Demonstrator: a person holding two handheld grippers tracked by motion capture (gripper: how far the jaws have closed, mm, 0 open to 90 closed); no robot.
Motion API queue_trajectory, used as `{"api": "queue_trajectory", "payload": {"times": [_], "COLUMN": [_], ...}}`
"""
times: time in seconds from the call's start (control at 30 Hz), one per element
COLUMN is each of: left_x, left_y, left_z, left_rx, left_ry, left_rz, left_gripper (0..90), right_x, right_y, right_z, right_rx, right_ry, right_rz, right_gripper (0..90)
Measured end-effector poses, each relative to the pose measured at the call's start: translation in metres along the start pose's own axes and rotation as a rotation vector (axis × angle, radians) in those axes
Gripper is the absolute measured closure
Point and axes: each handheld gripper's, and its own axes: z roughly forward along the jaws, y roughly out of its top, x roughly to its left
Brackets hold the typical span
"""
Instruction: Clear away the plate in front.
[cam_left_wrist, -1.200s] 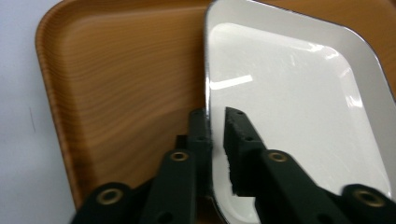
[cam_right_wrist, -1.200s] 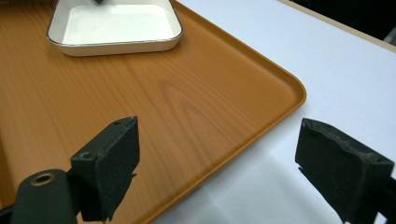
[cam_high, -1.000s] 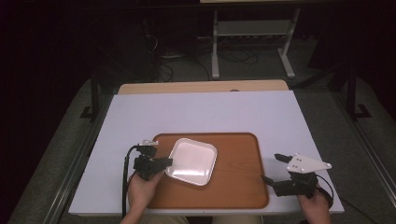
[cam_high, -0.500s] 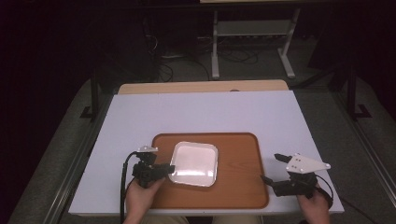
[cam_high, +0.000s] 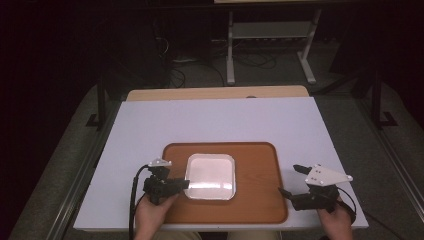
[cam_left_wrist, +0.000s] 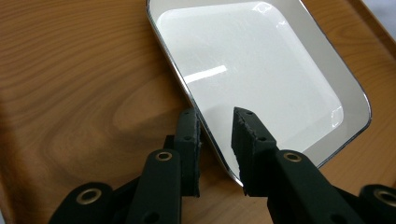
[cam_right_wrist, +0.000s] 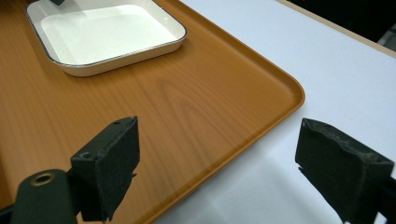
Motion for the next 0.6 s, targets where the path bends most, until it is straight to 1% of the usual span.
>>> {"api": "queue_trajectory", "payload": {"times": [0.27,0.37,0.5,0.6], "left_x": [0.0016,0.0013,0.0027,0.0036], "left_y": [0.0017,0.0035,0.0073,0.0096], "left_z": [0.0015,0.0007,-0.0010,-0.0027], "left_rx": [0.003,-0.005,-0.028,-0.049], "left_ry": [0.001,0.012,0.003,-0.007], "left_rz": [0.009,0.026,0.058,0.092], "left_gripper": [72.4,71.5,69.0,66.8], "right_x": [0.0001,0.0002,-0.0015,-0.0030], "right_y": [-0.0001,-0.0002,-0.0009,-0.0016], "right_z": [0.0003,0.0005,0.0004,0.0004], "right_rx": [0.002,0.004,0.006,0.007], "right_ry": [-0.001,-0.001,-0.004,-0.010], "right_rz": [0.000,-0.001,0.009,0.018], "right_gripper": [13.0,13.0,13.0,13.0]}}
